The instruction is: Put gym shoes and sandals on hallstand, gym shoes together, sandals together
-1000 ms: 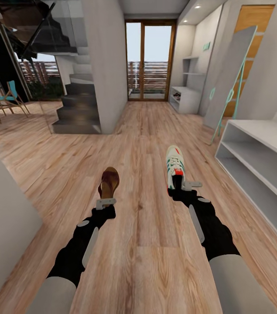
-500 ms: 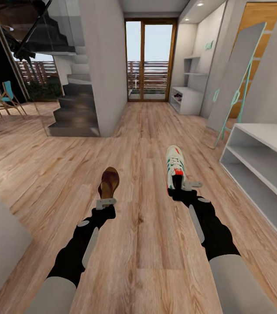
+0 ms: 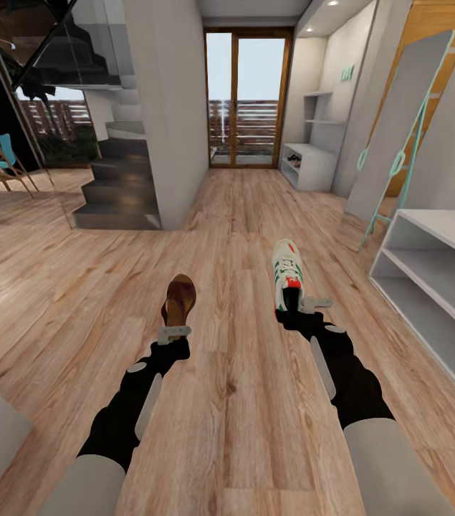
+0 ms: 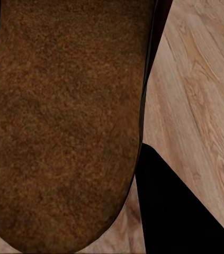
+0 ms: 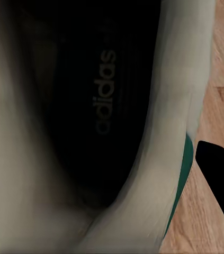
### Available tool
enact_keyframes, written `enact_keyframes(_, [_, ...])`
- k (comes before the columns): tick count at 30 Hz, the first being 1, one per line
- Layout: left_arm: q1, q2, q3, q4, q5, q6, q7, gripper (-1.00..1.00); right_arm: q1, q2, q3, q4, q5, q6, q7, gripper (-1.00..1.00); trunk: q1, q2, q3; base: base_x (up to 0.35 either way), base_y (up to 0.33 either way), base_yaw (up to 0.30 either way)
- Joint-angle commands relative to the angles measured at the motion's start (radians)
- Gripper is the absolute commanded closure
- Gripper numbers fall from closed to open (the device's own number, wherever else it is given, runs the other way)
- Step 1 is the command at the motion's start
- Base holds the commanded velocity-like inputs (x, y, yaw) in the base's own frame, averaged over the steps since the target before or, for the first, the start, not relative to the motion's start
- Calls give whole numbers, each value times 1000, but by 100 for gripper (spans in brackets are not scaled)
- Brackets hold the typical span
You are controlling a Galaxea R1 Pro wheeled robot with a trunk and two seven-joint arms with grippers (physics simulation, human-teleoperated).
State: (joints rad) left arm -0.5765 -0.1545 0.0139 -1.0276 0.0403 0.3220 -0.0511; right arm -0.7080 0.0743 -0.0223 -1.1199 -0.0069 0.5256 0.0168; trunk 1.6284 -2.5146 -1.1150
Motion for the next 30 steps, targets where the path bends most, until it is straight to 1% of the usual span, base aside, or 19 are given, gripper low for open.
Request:
enact_keyframes(1, [0,0,1,-2,1,6,-4,100,0,1,-2,-1,-1,5,2,100,0,0,-1,347,0,0])
enact_keyframes(16, [0,0,1,-2,1,6,-4,100,-1,1,-2,-1,-1,5,1,100,0,0,-1,347,0,0])
enact_keyframes(23, [0,0,1,-2,1,6,-4,100,0,1,-2,-1,-1,5,2,100,0,0,5,347,0,0])
enact_keyframes(30, [0,0,1,-2,1,6,-4,100,0,1,-2,-1,-1,5,1,100,0,0,6,347,0,0])
